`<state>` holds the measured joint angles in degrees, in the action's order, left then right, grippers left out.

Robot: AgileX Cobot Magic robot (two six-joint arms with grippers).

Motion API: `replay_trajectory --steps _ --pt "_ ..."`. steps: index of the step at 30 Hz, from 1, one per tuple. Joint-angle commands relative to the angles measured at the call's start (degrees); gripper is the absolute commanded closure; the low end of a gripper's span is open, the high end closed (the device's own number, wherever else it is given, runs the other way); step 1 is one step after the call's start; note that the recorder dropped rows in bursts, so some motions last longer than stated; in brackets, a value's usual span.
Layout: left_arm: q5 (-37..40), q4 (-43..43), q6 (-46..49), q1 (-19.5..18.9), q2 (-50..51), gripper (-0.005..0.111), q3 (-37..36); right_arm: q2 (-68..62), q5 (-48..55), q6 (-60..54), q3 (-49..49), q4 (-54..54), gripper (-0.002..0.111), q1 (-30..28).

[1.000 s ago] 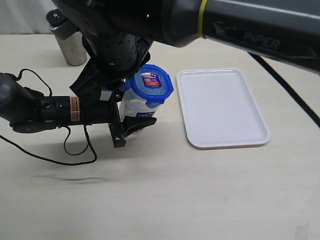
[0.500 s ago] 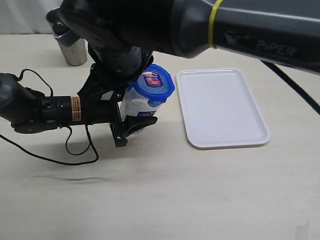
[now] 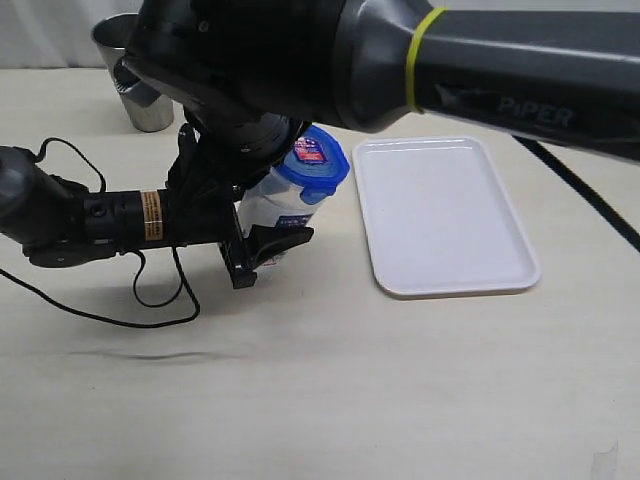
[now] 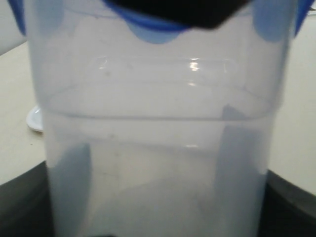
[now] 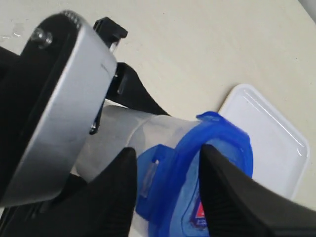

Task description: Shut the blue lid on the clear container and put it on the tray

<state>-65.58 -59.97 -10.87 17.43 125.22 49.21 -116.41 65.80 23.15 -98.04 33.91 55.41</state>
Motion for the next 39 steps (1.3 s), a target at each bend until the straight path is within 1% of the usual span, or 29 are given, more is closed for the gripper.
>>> replay_trajectory --steps 1,6,14,23,25,27,28,29,30,32,35,39 --pt "-4.38 -0.80 1.77 -0.02 -0.58 0.107 0.15 -4.83 4.16 -2.98 2.40 -6.05 0.072 -0.67" --pt "-4.38 -0.66 1.77 -0.02 -0.58 0.107 0.15 -2.29 4.16 -4.44 2.14 -6.05 0.072 -0.67" --pt "-4.38 -0.65 1.77 -0.02 -0.58 0.107 0.15 6.86 4.16 -6.32 2.14 -8.16 0.071 -0.67" --pt "-4.38 -0.76 1.77 -0.02 -0.58 0.107 0.15 17.23 2.56 -7.53 2.14 -8.16 0.071 -0.67" --pt "-4.38 -0.76 1.77 -0.02 -0.58 0.107 0.15 20.93 0.92 -7.94 2.47 -8.16 0.072 -0.67" --pt "-4.38 -0.76 1.77 -0.02 -0.58 0.107 0.15 23.60 -1.92 -7.94 3.32 -8.16 0.075 -0.67" --pt "-4.38 -0.65 1.92 -0.02 -0.58 0.107 0.15 25.22 -4.22 -7.94 4.19 -8.16 0.079 -0.67" --pt "-4.38 -0.65 1.92 -0.02 -0.58 0.107 0.15 28.34 -9.61 -7.94 6.44 -7.65 0.088 -0.67" --pt "-4.38 -0.65 1.92 -0.02 -0.58 0.107 0.15 30.48 -12.34 -7.94 8.39 -7.06 0.094 -0.67" --pt "-4.38 -0.65 1.92 -0.02 -0.58 0.107 0.15 33.37 -16.85 -7.94 11.57 -6.18 0.103 -0.67" --pt "-4.38 -0.65 1.92 -0.02 -0.58 0.107 0.15 42.81 -26.84 -6.87 21.50 -2.92 0.103 -0.67" --pt "-4.38 -0.65 1.92 -0.02 -0.58 0.107 0.15 53.06 -31.65 -6.87 31.68 -1.35 0.103 -0.67"
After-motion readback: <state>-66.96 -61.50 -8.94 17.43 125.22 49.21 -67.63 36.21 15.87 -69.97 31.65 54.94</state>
